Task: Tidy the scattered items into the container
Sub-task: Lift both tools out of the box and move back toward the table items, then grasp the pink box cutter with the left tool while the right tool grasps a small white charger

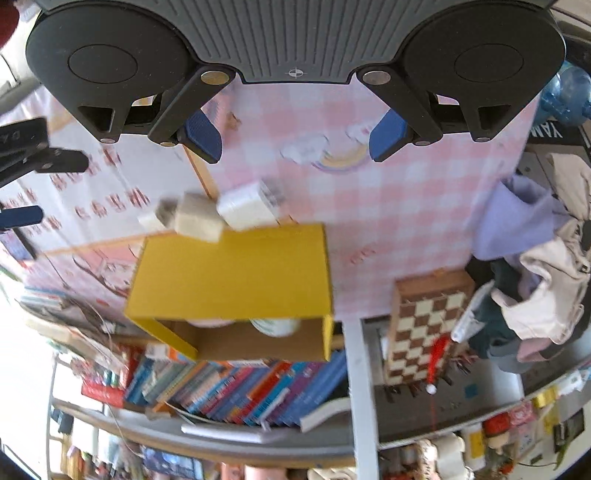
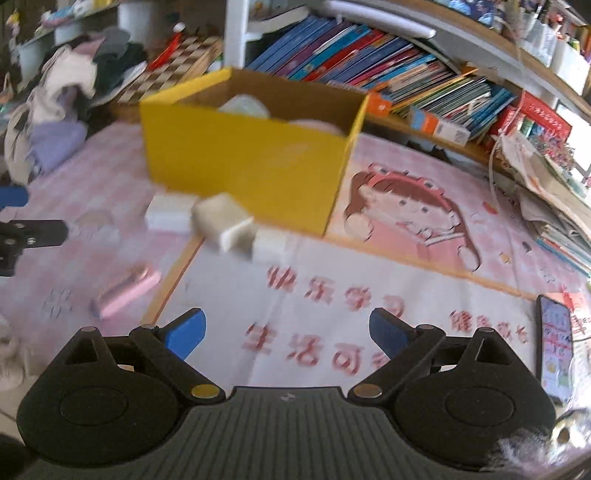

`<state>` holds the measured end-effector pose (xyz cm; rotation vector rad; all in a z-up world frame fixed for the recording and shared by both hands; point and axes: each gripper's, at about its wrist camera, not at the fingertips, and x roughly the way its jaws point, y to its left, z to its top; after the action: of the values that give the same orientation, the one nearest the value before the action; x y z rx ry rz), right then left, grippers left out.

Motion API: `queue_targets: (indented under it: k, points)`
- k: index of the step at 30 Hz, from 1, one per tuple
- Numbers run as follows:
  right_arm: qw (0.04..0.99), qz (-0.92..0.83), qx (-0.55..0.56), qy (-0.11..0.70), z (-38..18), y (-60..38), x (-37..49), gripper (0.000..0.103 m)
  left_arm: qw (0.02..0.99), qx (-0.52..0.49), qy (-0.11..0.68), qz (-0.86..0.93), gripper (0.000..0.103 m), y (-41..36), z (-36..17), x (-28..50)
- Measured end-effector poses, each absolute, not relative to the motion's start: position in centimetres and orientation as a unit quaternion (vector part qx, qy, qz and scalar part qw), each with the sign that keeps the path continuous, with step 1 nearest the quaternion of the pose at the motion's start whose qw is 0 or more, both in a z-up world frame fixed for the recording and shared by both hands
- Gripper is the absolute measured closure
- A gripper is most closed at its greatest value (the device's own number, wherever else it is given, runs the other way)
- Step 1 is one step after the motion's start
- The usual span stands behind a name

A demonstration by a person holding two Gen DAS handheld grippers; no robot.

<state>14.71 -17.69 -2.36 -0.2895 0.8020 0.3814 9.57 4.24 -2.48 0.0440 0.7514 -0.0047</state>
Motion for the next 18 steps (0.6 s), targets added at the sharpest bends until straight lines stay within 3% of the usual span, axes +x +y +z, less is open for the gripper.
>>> queue_targets:
  k: [9,12,16,18]
  points:
    - [0.875,0.212,-0.170,0.400,-3.6,-15.9,12.4,0.007,0.918,0.067,0.388,-0.051,0.014,1.9,-4.4,8.4]
    - [0.873,0.214,-0.176,0.400,-3.7,-15.6,12.2,0.017,0.916,0.080,0.389,-0.055,0.014,1.2,-4.8,8.3]
    - [0.872,0.212,-0.178,0.404,-3.8,-15.5,12.5,0.041,0.915,0.086,0.388,-0.067,0.016,0.6,-5.3,8.4]
    - [0.871,0.212,-0.176,0.407,-3.8,-15.5,12.8,0.043,0.913,0.087,0.391,-0.073,0.022,0.4,-5.7,8.6]
